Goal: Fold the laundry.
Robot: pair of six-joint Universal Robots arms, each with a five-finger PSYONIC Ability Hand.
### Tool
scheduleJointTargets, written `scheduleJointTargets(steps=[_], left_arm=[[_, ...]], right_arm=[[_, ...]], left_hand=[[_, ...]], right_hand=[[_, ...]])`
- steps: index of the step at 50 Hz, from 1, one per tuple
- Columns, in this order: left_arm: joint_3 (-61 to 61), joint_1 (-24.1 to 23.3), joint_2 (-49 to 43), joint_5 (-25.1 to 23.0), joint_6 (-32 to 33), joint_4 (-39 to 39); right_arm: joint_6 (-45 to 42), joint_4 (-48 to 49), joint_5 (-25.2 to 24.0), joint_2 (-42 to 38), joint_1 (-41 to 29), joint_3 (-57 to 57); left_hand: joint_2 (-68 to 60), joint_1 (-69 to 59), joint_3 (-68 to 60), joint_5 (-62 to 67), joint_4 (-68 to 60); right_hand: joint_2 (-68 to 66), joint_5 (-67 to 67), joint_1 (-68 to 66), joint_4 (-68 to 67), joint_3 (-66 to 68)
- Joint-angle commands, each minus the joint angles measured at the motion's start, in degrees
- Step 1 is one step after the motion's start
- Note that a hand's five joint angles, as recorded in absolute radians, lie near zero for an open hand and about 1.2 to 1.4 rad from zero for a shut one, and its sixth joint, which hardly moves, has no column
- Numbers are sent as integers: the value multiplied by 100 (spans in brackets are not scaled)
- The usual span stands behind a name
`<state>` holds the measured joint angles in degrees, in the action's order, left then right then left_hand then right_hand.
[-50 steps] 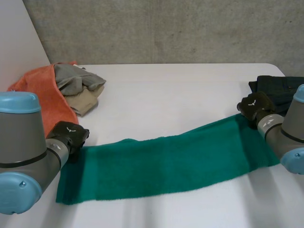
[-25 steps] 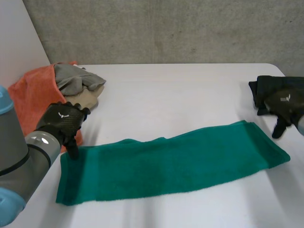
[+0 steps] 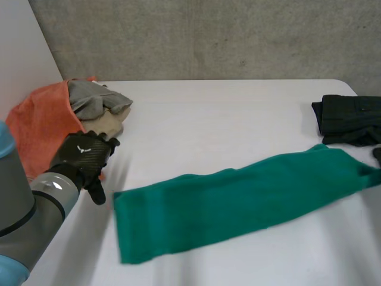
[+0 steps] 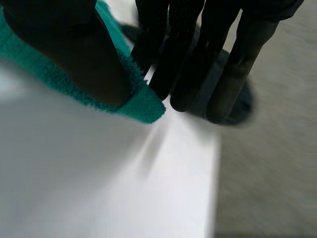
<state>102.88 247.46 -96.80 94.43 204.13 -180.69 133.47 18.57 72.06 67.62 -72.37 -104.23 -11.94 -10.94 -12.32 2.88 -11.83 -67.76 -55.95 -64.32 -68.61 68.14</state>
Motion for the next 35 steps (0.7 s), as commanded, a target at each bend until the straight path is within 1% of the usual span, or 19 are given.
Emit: scheduleJointTargets(steps=[1, 4, 5, 7, 10, 11, 12, 14, 15, 19, 21, 22, 25, 29, 30, 31, 32, 34, 35], left_arm=[[12, 118, 197, -47, -14, -10], [21, 118, 188, -73, -22, -10], [21, 110, 188, -74, -31, -10], [21, 83, 188, -74, -49, -10], [21, 22, 197, -47, -119, -10], [21, -4, 197, -47, -145, -2], [21, -65, 205, -38, -180, -2], [21, -101, 206, -30, -198, 7], [21, -145, 232, -3, -216, 7], [74, -207, 302, 41, -242, 7], [100, -224, 320, 58, -242, -2], [144, -233, 329, 58, -251, -10], [171, -268, 329, 58, -251, -10], [153, -373, 267, 58, -251, -54], [144, -400, 258, 58, -251, -63], [127, -426, 241, 58, -251, -81], [83, -470, 223, 58, -251, -124], [39, -549, 206, 58, -242, -177], [-13, -628, 206, 58, -242, -221]], right_arm=[[-873, -397, 597, 190, 610, 552], [-884, -460, 862, 208, 400, 676], [-780, -382, 897, 243, 68, 685], [-665, -188, 793, 409, -355, 589], [-471, 233, 424, 936, -1076, 212], [-427, 382, 266, 1068, -1287, 89], [-375, 732, -179, 1348, -1819, -208], [-313, 1033, -647, 1578, -2271, -500], [-260, 1287, -1076, 1744, -2665, -788], [-155, 1579, -1868, 1746, -3693, -1352], [-163, 1562, -2055, 1676, -4117, -1485], [-207, 1509, -2108, 1528, -4415, -1590], [-382, 1351, -2047, 1246, -4751, -1600], [-936, 833, -1608, 885, -5033, -1372], [-954, 649, -1277, 815, -5068, -1171], [-911, 595, -1178, 806, -5068, -1126], [-649, 534, -863, 797, -5077, -1021], [-227, 577, -633, 823, -5068, -924], [332, 577, -527, 997, -4990, -854]], left_hand=[[194, 94, 232, -288, 183], [194, 94, 232, -288, 183], [194, 94, 232, -288, 183], [194, 94, 232, -288, 183], [194, 94, 232, -288, 183], [194, 94, 232, -288, 183], [194, 94, 232, -288, 183], [194, 94, 232, -288, 183], [194, 94, 232, -288, 183], [194, 94, 232, -288, 183], [194, 94, 232, -288, 183], [194, 94, 232, -288, 183], [194, 94, 232, -288, 183], [194, 94, 232, -288, 183], [194, 94, 232, -288, 183], [194, 94, 232, -288, 183], [194, 94, 232, -288, 183], [194, 94, 232, -288, 183], [194, 94, 232, -288, 183]], right_hand=[[-1224, -1405, -1568, -1139, 1186], [-1224, -1405, -1568, -1139, 1186], [-1224, -1405, -1568, -1139, 1186], [-1224, -1405, -1568, -1139, 1186], [-1224, -1405, -1568, -1139, 1186], [-1224, -1405, -1568, -1139, 1186], [-1224, -1405, -1568, -1139, 1186], [-1224, -1405, -1568, -1139, 1186], [-1224, -1405, -1568, -1139, 1186], [-1224, -1405, -1568, -1139, 1186], [-1224, -1405, -1568, -1139, 1186], [-1224, -1405, -1568, -1139, 1186], [-1224, -1405, -1568, -1139, 1186], [-1224, -1405, -1568, -1139, 1186], [1742, 1562, 1398, 1827, -1780], [3188, 3007, 2843, 3272, -3226], [5776, 5595, 5432, 5861, -5814], [5776, 5595, 5432, 5861, -5814], [5776, 5595, 5432, 5861, -5814]])
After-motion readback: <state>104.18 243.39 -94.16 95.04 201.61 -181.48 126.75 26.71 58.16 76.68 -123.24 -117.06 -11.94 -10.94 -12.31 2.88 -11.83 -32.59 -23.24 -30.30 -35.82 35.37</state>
